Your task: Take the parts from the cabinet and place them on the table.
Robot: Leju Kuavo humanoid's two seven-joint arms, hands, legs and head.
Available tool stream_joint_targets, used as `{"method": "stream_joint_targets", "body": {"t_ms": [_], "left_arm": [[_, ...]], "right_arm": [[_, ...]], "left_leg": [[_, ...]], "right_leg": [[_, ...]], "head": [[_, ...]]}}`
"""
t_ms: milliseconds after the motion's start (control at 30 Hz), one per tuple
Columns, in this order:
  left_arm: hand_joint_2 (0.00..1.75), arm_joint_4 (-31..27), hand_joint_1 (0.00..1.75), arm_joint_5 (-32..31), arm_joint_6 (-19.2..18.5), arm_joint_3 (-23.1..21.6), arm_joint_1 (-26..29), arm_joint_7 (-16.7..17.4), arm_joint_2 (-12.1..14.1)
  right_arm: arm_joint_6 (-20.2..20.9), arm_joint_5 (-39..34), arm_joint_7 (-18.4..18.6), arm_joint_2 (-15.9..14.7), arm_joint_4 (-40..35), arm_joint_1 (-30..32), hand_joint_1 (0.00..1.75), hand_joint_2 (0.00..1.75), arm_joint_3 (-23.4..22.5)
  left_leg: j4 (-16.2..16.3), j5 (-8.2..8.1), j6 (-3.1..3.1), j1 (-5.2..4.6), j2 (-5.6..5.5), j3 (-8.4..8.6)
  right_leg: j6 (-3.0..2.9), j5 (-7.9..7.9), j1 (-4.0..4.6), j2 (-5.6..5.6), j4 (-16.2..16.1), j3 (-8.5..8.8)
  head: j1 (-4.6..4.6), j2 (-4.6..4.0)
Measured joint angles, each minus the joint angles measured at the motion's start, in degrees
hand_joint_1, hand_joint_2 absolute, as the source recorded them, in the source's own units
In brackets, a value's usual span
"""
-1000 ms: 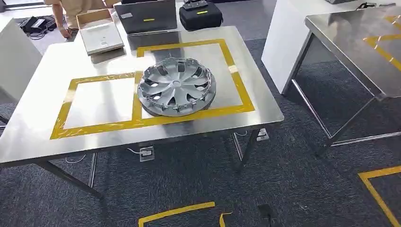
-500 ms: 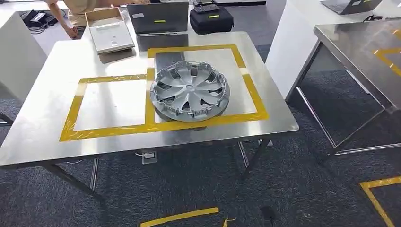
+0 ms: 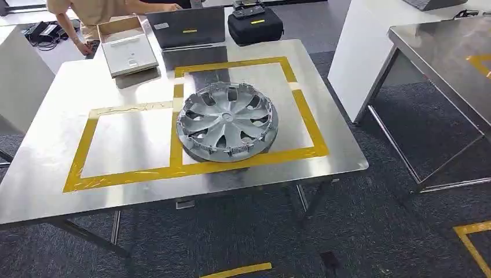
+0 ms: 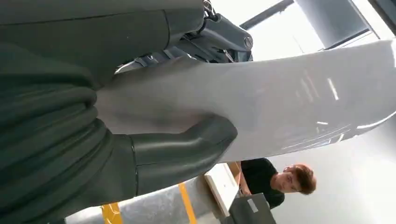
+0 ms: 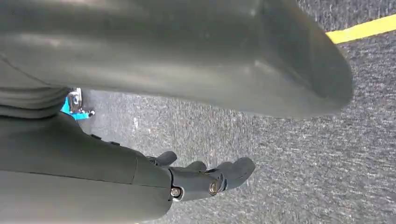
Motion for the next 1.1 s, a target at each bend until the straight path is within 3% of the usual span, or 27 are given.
{"method": "stream_joint_targets", "body": {"t_ms": [67, 233, 267, 300, 333, 367, 400, 500, 533, 567, 600, 667, 700, 767, 800, 933, 1100], "left_arm": [[1.75, 0.02, 1.75, -0.37, -0.46, 0.0, -0.11, 0.15, -0.04], [1.75, 0.02, 1.75, -0.46, -0.48, 0.02, -0.13, 0.2, -0.04], [1.75, 0.15, 1.75, -0.5, -0.61, 0.02, -0.27, 0.28, -0.09], [1.75, 0.33, 1.75, -0.53, -0.66, 0.02, -0.42, 0.28, -0.13], [1.75, 1.75, 1.75, -0.68, -1.14, 0.04, -0.87, 0.98, -0.22], [1.75, 2.4, 1.75, -1.02, -1.42, 0.04, -1.44, 1.54, -0.22], [1.75, 3.88, 1.75, -1.47, -1.97, 0.02, -2.8, 2.19, -0.24], [1.75, 12.36, 1.75, -3.44, -3.59, -0.46, -8.01, 3.52, -0.22], [1.75, 15.13, 1.75, -5.58, -3.44, -0.7, -9.26, 3.52, -0.24], [1.75, 18.72, 1.75, -8.28, -2.5, -1.52, -11.74, 3.15, -0.26], [1.75, 23.65, 1.75, -12.08, -0.39, -2.85, -15.16, 2.88, -0.39], [1.75, 35.28, 1.75, -24.26, 7.77, -7.03, -23.48, 4.66, -1.53], [1.75, 40.39, 1.75, -29.48, 10.52, -9.52, -27.23, 6.39, -2.88], [1.75, 48.6, 1.75, -35.77, 13.16, -14.35, -33.69, 10.08, -5.05], [1.75, 52.23, 1.75, -37.62, 13.81, -16.57, -36.03, 11.66, -6.52], [1.75, 60.92, 1.75, -47.7, 14.77, -24.57, -41.56, 19.16, -11.68], [1.75, 66.01, 1.75, -53.6, 17.62, -32.0, -43.33, 19.09, -16.93]], "right_arm": [[0.02, -0.02, -0.11, 0.02, 0.0, 0.0, 0.0, 0.0, 0.0], [0.04, -0.02, -0.11, 0.02, 0.02, -0.01, 0.0, 0.0, 0.0], [0.04, -0.02, -0.17, 0.02, 0.0, 0.01, 0.0, 0.0, 0.0], [0.09, -0.02, -0.17, 0.02, 0.0, -0.04, 0.0, 0.0, -0.02], [0.28, -0.11, -1.0, -0.02, 0.0, -0.04, 0.0, 0.0, -0.07], [0.35, -0.13, -1.07, -0.05, 0.0, -0.03, 0.0, 0.0, -0.09], [0.37, -0.15, -1.18, -0.05, 0.02, -0.04, 0.0, 0.0, -0.09], [0.55, -0.22, -1.2, -0.07, 0.0, -0.06, 0.0, 0.0, -0.35], [0.68, -0.22, -1.2, -0.07, 0.02, 0.01, 0.0, 0.0, -0.5], [0.9, -0.2, -1.24, -0.07, 0.02, 0.21, 0.0, 0.0, -0.59], [1.05, -0.18, -1.31, -0.07, 0.02, 0.34, 0.0, 0.0, -0.68], [0.87, -0.22, -1.27, -0.07, 0.0, 0.02, 0.0, 0.0, -1.01], [0.72, -0.33, -1.22, -0.07, 0.0, -0.19, 0.0, 0.0, -1.07], [0.57, -0.48, -1.05, -0.05, 0.0, -0.37, 0.0, 0.0, -1.51], [0.46, -0.55, -1.05, 0.04, 0.0, -0.34, 0.0, 0.0, -1.73], [0.0, -0.61, -1.57, 0.2, 0.02, -0.39, 0.0, 0.0, -2.45], [0.07, -0.09, -2.95, 0.24, 0.02, -0.17, 0.0, 0.0, -2.84]], "left_leg": [[-8.34, 5.91, 0.13, 0.03, 0.01, 3.22], [-9.91, 6.82, 0.18, 0.03, 0.01, 3.91], [-14.96, 8.78, 0.38, 0.04, 0.11, 5.94], [-15.53, 7.82, 0.44, -0.25, 0.02, 6.61], [-16.09, 7.14, 2.15, -0.34, -0.19, 6.9], [-16.42, 7.24, 2.47, -0.02, -0.08, 7.21], [-16.48, 7.05, 2.85, -0.03, -0.11, 7.38], [-16.44, 6.72, 3.29, -0.06, -0.11, 7.5], [-16.42, 6.6, 3.26, -0.06, -0.09, 7.57], [-16.35, 6.44, 3.26, -0.05, -0.09, 7.7], [-16.22, 6.3, 3.16, 0.02, -0.2, 7.79], [-15.79, 5.94, 2.75, 0.18, -0.42, 7.96], [-15.58, 5.73, 2.42, 0.02, -0.6, 7.87], [-15.39, 5.55, 1.92, -0.31, -0.98, 7.68], [-15.42, 5.54, 2.71, -0.42, -0.94, 7.81], [-16.04, 5.73, 2.29, -0.49, -0.35, 8.37], [-16.42, 5.64, 1.52, -0.49, -0.05, 8.73]], "right_leg": [[0.27, -0.76, -0.07, 0.06, 0.01, 1.14], [0.33, -0.9, -0.08, 0.06, 0.01, 1.33], [0.67, -1.37, -0.04, 0.09, 0.0, 1.54], [0.97, -1.73, 0.31, 0.11, 0.22, 1.61], [2.19, -2.27, 0.25, 0.13, -0.02, 1.73], [2.5, -2.7, -0.06, 0.09, 0.58, 1.82], [2.72, -3.81, 0.09, 0.0, 2.78, 0.76], [3.02, -8.92, -0.01, 0.02, 16.09, -7.15], [3.03, -8.98, -0.03, -0.01, 18.57, -9.1], [3.05, -7.38, -0.1, -0.02, 18.07, -9.65], [3.0, -4.53, -0.12, -0.01, 14.88, -8.84], [2.76, 1.55, -0.13, -0.24, 4.4, -4.88], [2.58, 1.71, -0.05, -0.6, 1.58, -3.92], [2.35, 1.86, -0.12, -0.45, 1.29, -3.83], [2.51, 1.98, -0.12, -0.44, 1.22, -3.68], [2.17, 2.13, -0.09, 0.37, 1.25, -3.7], [1.86, 1.95, -0.1, 0.67, 1.26, -3.62]], "head": [[0.0, 0.0], [0.0, 0.0], [0.0, 0.0], [-0.18, 0.0], [0.04, 0.0], [0.05, 0.0], [0.2, 0.0], [0.59, 0.0], [0.55, 0.0], [0.57, 0.0], [0.63, 0.0], [0.66, 0.0], [0.63, 0.0], [0.55, 0.0], [0.63, 0.0], [0.61, 0.0], [0.61, 0.0]]}}
